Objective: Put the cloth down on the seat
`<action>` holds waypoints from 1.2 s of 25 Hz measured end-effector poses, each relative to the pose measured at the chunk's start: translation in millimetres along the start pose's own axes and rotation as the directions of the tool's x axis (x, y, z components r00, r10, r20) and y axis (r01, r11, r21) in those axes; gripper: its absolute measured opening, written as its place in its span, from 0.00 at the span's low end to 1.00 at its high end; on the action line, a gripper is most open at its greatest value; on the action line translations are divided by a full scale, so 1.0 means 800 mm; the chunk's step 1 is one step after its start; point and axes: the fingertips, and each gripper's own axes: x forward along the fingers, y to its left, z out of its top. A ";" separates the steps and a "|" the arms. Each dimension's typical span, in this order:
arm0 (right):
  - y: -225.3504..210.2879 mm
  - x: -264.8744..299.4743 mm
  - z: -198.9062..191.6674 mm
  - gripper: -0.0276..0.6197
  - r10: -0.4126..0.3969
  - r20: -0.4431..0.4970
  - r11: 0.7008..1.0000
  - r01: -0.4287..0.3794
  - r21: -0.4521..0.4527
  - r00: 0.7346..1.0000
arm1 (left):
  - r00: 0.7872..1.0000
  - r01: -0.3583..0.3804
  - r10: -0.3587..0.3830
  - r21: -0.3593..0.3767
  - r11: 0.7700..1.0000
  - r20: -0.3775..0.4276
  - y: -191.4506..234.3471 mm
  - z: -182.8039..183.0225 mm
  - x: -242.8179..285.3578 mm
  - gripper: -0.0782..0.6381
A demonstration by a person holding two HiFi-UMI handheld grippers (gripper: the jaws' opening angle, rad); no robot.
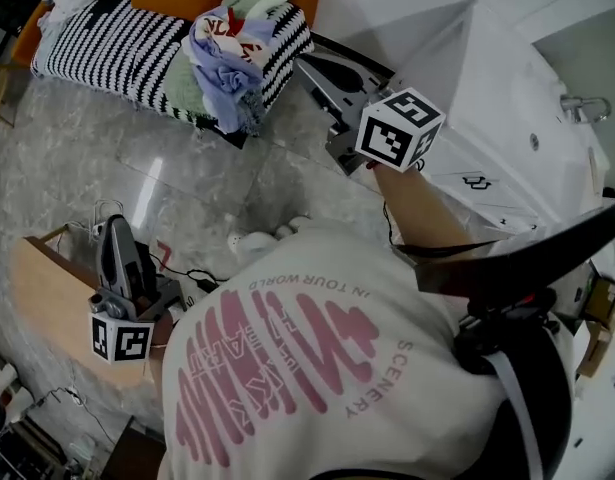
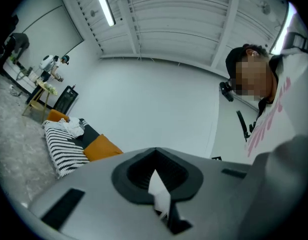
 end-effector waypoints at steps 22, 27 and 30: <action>-0.032 -0.088 -0.058 0.06 -0.070 -0.191 0.996 0.059 -0.061 0.979 | 0.991 0.038 -0.047 -0.071 0.997 -0.123 -0.070 -0.091 0.026 0.12; -0.042 -0.080 -0.049 0.06 -0.070 -0.173 0.997 0.062 -0.053 0.982 | 0.992 0.039 -0.045 -0.054 0.998 -0.120 -0.067 -0.087 0.038 0.12; -0.043 -0.078 -0.044 0.06 -0.070 -0.162 0.996 0.062 -0.058 0.984 | 0.993 0.035 -0.039 -0.041 0.999 -0.109 -0.065 -0.081 0.038 0.12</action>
